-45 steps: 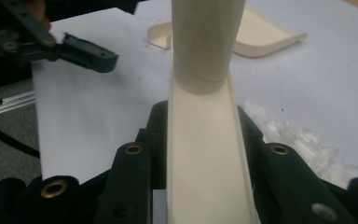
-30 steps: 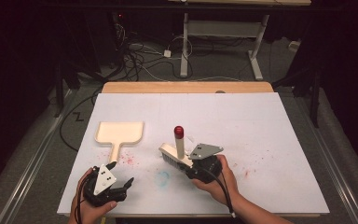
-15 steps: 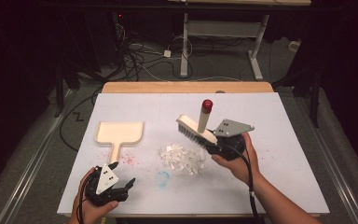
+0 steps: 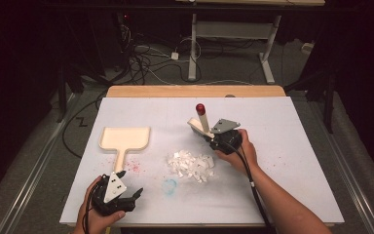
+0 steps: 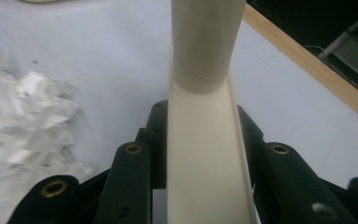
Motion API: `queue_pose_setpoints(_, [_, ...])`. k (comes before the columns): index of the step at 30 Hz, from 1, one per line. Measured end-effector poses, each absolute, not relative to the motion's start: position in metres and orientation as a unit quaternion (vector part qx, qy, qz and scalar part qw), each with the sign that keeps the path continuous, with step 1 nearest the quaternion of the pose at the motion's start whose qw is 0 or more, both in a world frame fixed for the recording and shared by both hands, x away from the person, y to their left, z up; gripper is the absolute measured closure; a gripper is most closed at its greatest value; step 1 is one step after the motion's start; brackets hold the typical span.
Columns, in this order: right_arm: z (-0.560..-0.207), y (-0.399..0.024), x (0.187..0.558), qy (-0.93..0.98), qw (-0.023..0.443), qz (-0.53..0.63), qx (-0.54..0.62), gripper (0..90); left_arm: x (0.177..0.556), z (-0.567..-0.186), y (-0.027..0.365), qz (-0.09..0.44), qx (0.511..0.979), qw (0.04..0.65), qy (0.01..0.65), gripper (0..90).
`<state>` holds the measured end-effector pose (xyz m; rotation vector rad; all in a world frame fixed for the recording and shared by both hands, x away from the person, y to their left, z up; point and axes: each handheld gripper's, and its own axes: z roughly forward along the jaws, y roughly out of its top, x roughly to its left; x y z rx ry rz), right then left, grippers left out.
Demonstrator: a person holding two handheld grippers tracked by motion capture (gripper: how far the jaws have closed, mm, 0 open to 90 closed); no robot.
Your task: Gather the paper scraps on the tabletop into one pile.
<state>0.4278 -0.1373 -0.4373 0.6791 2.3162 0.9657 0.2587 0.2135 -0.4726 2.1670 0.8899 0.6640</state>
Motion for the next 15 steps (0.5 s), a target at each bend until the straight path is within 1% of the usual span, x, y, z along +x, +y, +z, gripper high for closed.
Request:
queue_pose_setpoints(1, [-0.44,-0.13,0.418,0.86,0.273,0.349,0.253,67.6,0.258,-0.472,0.214,0.256,0.835,0.345,0.343,20.8])
queue_pose_setpoints(3, [-0.441,-0.126,0.413,0.86,0.269,0.351,0.255,67.5,0.258,-0.472,0.213,0.256,0.836,0.346,0.342,20.8])
queue_pose_setpoints(8, [-0.442,-0.108,0.386,0.854,0.26,0.354,0.279,66.9,0.258,-0.471,0.212,0.257,0.836,0.346,0.34,20.8])
queue_pose_setpoints(9, [-0.441,-0.102,0.378,0.851,0.246,0.365,0.285,67.0,0.259,-0.471,0.212,0.257,0.837,0.346,0.339,20.8])
queue_pose_setpoints(15, [-0.44,-0.081,0.362,0.857,0.231,0.375,0.268,67.2,0.259,-0.471,0.209,0.256,0.839,0.346,0.333,21.0])
